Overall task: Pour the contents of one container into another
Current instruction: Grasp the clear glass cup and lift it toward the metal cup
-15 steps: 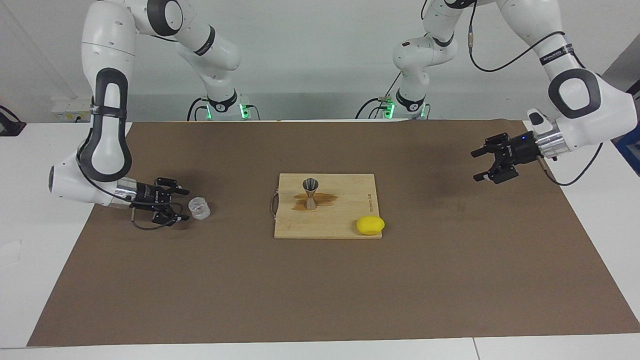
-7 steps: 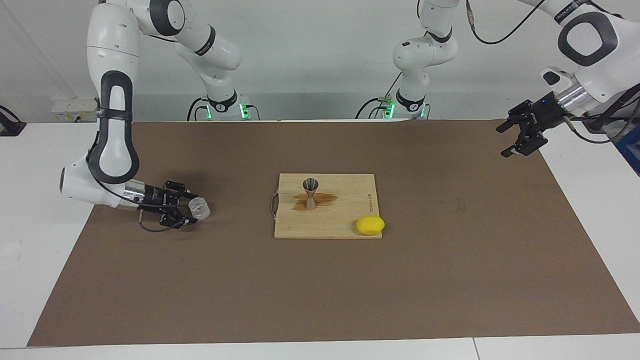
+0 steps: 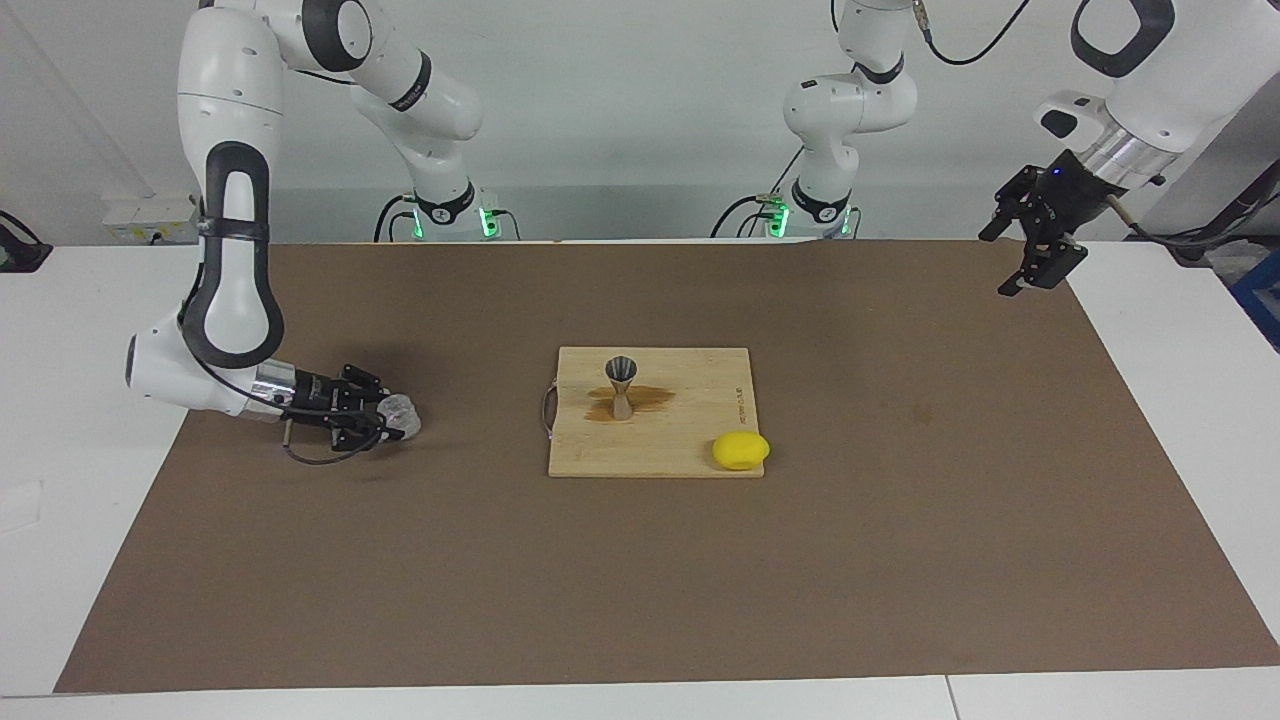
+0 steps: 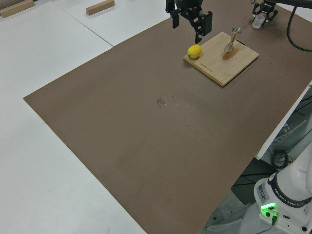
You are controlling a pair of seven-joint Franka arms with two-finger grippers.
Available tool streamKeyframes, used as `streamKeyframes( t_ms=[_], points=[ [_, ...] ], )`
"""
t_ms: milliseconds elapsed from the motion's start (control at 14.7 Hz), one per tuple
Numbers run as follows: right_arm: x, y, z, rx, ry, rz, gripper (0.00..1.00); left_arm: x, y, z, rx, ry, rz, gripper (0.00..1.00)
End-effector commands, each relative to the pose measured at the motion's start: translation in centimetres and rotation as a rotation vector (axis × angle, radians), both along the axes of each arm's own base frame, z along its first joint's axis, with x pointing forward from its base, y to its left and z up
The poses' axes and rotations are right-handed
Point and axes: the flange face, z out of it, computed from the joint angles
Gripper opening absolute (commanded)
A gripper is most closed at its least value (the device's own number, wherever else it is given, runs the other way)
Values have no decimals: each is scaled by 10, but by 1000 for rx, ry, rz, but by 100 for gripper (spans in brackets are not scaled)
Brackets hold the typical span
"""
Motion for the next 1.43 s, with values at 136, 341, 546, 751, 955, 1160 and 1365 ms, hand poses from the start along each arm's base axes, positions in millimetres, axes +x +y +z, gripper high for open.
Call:
streamKeyframes(
  t_ms=[136, 341, 546, 751, 955, 1160, 1365],
  points=[
    [12, 40, 66, -36, -49, -30, 0, 1, -18, 0, 44, 49, 315, 100],
    [19, 95, 103, -66, -21, -40, 0, -2, -13, -2, 72, 88, 539, 100],
    [30, 143, 128, -109, -3, -76, 0, -3, -10, -3, 105, 113, 700, 100],
    [36, 196, 143, -148, 3, -111, 0, -2, -2, -1, 139, 118, 901, 100],
    [40, 238, 159, -255, 6, -94, 0, -3, 12, -3, 148, 126, 964, 100],
    [41, 283, 171, -357, -5, -87, 0, -7, 34, -4, 168, 167, 1152, 100],
    [31, 330, 175, -462, -44, -54, 0, -7, 43, -3, 168, 177, 1320, 100]
  ],
)
